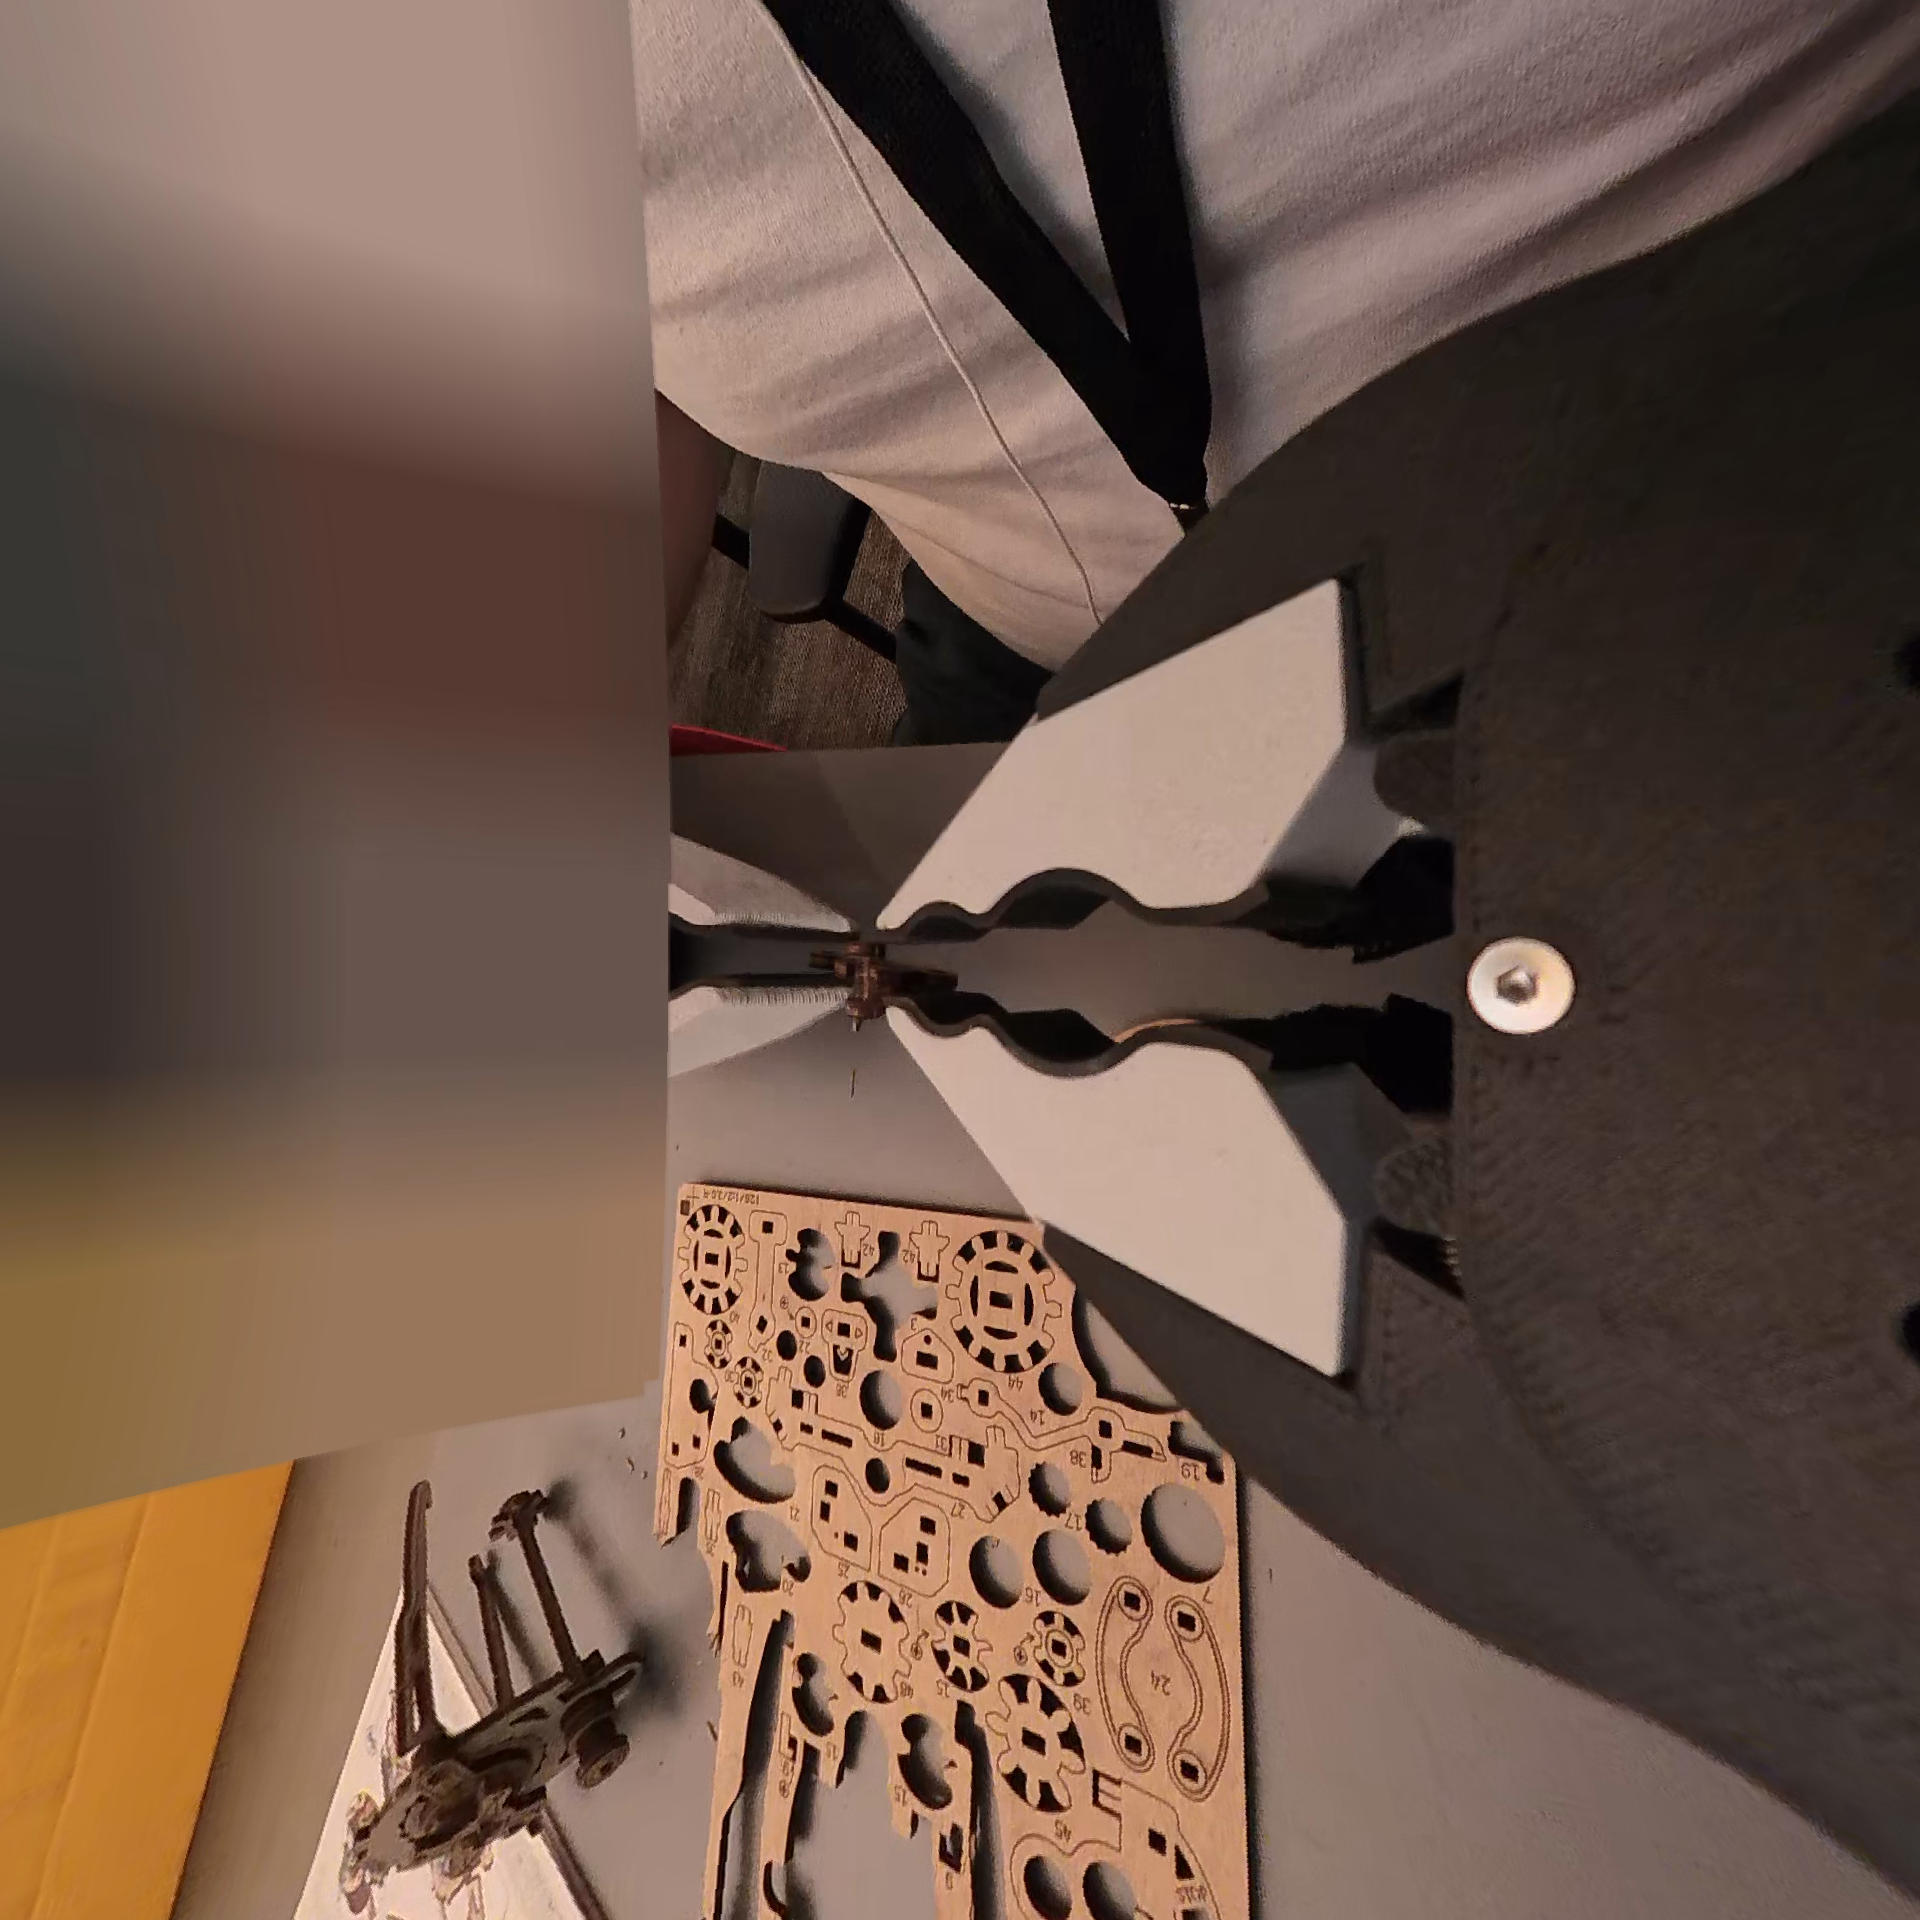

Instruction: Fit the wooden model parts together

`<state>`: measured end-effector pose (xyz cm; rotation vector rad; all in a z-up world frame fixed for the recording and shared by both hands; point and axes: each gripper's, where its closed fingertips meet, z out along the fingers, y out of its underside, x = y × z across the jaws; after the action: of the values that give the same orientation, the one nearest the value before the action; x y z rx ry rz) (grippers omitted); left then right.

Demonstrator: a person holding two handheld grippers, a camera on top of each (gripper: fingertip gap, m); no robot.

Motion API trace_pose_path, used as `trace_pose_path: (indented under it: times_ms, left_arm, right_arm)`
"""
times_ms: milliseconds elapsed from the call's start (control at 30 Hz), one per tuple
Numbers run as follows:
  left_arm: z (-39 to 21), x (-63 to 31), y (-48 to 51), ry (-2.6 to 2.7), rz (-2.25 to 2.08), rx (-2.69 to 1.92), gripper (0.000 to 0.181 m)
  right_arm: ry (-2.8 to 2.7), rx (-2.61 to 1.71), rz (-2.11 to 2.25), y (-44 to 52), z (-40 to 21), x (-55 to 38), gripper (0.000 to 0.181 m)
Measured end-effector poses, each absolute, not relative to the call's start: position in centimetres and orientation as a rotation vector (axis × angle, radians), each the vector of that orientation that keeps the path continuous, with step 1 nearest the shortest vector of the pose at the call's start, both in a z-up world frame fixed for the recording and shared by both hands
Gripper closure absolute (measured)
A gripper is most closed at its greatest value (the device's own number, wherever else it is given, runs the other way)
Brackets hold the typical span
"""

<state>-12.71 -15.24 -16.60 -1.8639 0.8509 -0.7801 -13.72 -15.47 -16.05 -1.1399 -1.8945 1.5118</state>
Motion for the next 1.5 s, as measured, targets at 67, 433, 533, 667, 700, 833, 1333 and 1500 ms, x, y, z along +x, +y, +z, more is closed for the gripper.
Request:
trace_pose_path:
  times_ms: [67, 433, 533, 667, 700, 833, 1333, 1500]
  left_arm:
    - [-16.7, -12.6, -15.4, 0.859, -0.787, -1.864, 0.175]
    - [-17.3, -12.5, -15.6, 0.928, -0.728, -1.867, 0.177]
    - [-17.0, -12.5, -15.4, 0.893, -0.75, -1.862, 0.175]
    - [-16.9, -13.2, -14.8, 0.823, -0.765, -1.887, 0.149]
    - [-16.7, -13.1, -14.8, 0.835, -0.745, -1.862, 0.149]
    - [-15.9, -12.4, -15.3, 0.913, -0.678, -1.762, 0.168]
    - [-17.1, -12.4, -15.2, 0.984, -0.592, -1.809, 0.168]
    - [-17.1, -12.4, -15.2, 0.978, -0.6, -1.811, 0.168]
  right_arm:
    - [-1.907, -1.112, 1.486, -15.6, -16.1, -13.7, 0.177]
    - [-1.954, -1.042, 1.373, -15.8, -16.7, -13.6, 0.178]
    - [-1.931, -1.021, 1.377, -15.7, -16.4, -13.6, 0.178]
    - [-1.939, -0.978, 1.338, -16.0, -16.4, -13.5, 0.177]
    - [-1.936, -0.968, 1.33, -16.0, -16.4, -13.5, 0.177]
    - [-1.908, -0.946, 1.363, -15.9, -15.8, -13.3, 0.178]
    - [-1.95, -1.003, 1.365, -15.6, -16.3, -13.7, 0.169]
    - [-1.985, -1.018, 1.374, -15.5, -16.6, -13.5, 0.17]
